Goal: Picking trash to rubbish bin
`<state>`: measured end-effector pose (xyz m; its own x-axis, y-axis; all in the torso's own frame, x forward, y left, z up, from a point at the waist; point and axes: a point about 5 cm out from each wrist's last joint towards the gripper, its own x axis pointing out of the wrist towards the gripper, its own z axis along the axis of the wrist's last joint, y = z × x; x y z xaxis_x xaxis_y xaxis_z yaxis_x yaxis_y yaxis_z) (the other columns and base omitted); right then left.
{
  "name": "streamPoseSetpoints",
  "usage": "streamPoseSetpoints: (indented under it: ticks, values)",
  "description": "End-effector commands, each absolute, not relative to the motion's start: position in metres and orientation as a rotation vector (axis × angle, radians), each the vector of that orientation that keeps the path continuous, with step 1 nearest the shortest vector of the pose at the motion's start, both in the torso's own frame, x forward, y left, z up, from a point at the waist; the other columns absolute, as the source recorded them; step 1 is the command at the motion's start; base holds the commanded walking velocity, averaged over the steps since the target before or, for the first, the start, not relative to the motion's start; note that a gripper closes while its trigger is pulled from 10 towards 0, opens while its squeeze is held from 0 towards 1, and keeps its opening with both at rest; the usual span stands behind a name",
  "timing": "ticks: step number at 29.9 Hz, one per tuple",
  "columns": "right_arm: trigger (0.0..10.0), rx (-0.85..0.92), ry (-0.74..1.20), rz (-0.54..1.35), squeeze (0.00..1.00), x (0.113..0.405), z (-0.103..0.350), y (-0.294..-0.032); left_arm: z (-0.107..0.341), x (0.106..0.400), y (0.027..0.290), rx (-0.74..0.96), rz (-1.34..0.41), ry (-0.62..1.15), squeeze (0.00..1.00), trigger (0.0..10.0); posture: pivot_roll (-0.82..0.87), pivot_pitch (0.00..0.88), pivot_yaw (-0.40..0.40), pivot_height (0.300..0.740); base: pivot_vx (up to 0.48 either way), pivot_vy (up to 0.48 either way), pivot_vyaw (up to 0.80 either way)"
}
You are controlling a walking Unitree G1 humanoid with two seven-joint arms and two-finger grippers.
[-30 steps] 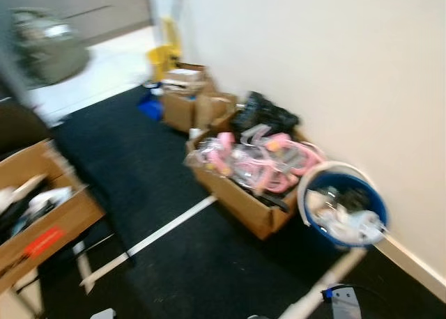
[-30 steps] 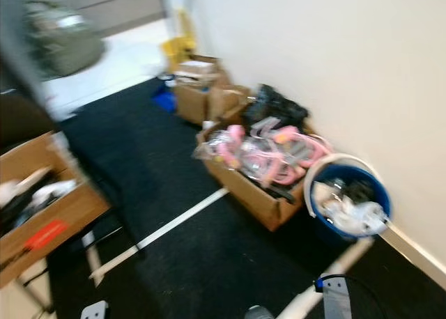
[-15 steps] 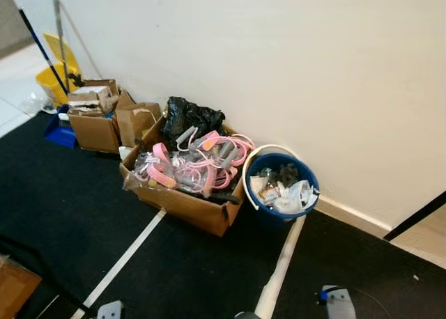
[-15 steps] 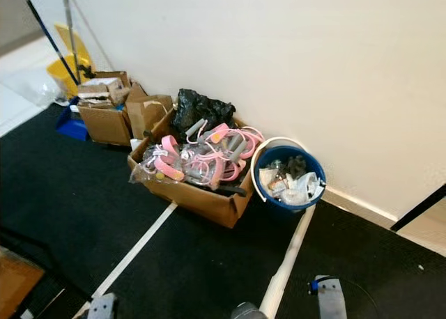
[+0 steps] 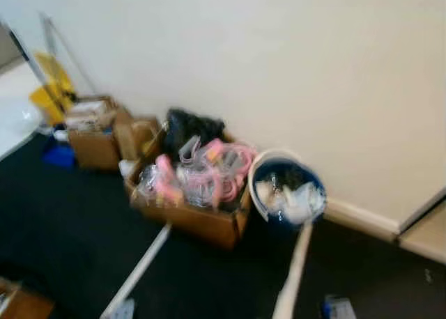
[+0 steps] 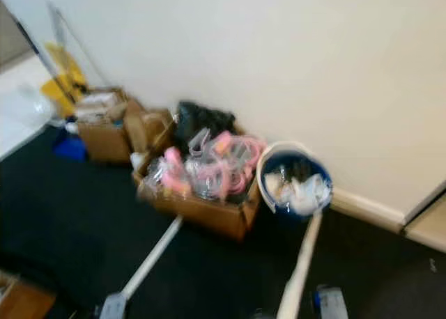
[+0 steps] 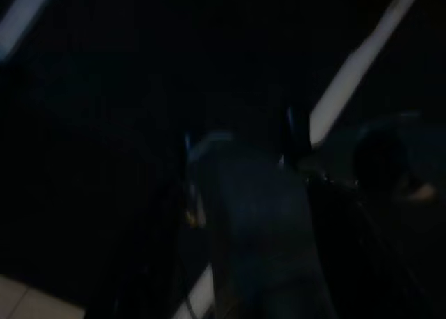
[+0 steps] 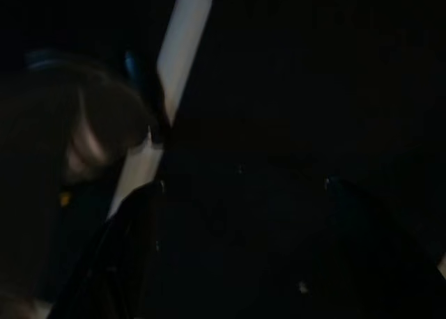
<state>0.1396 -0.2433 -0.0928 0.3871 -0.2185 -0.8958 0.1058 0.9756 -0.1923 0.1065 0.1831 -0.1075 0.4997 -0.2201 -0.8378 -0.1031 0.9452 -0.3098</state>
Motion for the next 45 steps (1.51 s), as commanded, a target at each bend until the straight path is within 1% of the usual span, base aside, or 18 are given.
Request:
streamPoseSetpoints:
  ticks: [1,27,45]
  values:
    - [10.0,-0.095,1.179,-0.2,0.0,0.1322,-0.0968,-0.2379,-0.1114,0.0924,0.1855,-0.337,-0.065,1.11,0.0,10.0,-0.07,0.053,0.089,0.74,0.0,0.0,-0.77]
    - [10.0,-0.104,1.182,-0.188,0.0,0.1317,-0.0977,-0.2349,-0.1112,0.0922,0.1864,-0.301,-0.095,1.118,0.0,10.0,-0.06,0.045,0.095,0.74,0.0,0.0,-0.77]
    - [10.0,-0.106,1.186,-0.189,0.0,0.1297,-0.0981,-0.2358,-0.1113,0.0934,0.1817,-0.304,-0.111,1.11,0.0,10.0,-0.07,0.053,0.096,0.74,0.0,0.0,-0.77]
